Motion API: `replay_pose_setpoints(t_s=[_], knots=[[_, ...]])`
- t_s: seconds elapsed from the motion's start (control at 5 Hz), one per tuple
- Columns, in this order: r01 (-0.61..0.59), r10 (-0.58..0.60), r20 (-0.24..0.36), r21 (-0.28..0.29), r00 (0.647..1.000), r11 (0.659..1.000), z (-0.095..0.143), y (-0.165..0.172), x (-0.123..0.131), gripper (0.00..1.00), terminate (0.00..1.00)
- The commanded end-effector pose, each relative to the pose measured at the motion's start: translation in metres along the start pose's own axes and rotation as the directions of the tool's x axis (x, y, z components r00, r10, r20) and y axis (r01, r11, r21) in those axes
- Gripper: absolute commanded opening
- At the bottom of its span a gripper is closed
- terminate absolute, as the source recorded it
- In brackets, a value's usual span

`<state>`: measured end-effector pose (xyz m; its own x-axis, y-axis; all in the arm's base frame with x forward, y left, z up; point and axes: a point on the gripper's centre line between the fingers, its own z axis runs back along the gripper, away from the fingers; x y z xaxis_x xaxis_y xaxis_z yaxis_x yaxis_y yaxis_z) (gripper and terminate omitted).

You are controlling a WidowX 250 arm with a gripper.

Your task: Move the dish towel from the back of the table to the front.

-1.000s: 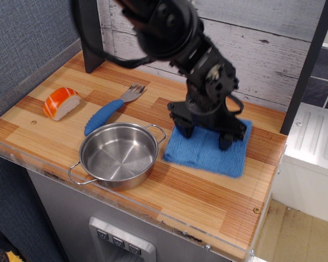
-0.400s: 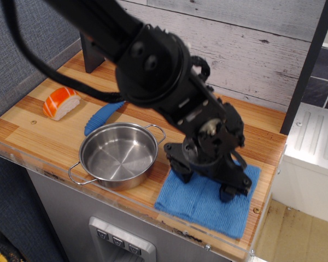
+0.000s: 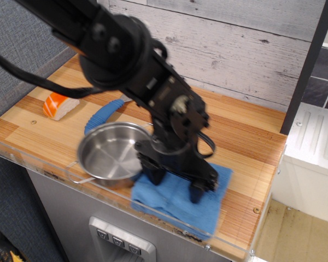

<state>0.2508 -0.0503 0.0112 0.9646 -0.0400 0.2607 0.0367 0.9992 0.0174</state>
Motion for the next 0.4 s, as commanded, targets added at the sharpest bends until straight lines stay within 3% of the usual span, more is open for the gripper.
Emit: replay_pose_setpoints(t_s=[0.0,0.2], knots=[[0.116,-0.108,0.144,-0.042,0.984,0.992,0.041,0.007,0.053,1.00,0.00],[0.193,-0.173,0.211,-0.079,0.962,0.978,0.066,-0.005,0.062,1.00,0.00]])
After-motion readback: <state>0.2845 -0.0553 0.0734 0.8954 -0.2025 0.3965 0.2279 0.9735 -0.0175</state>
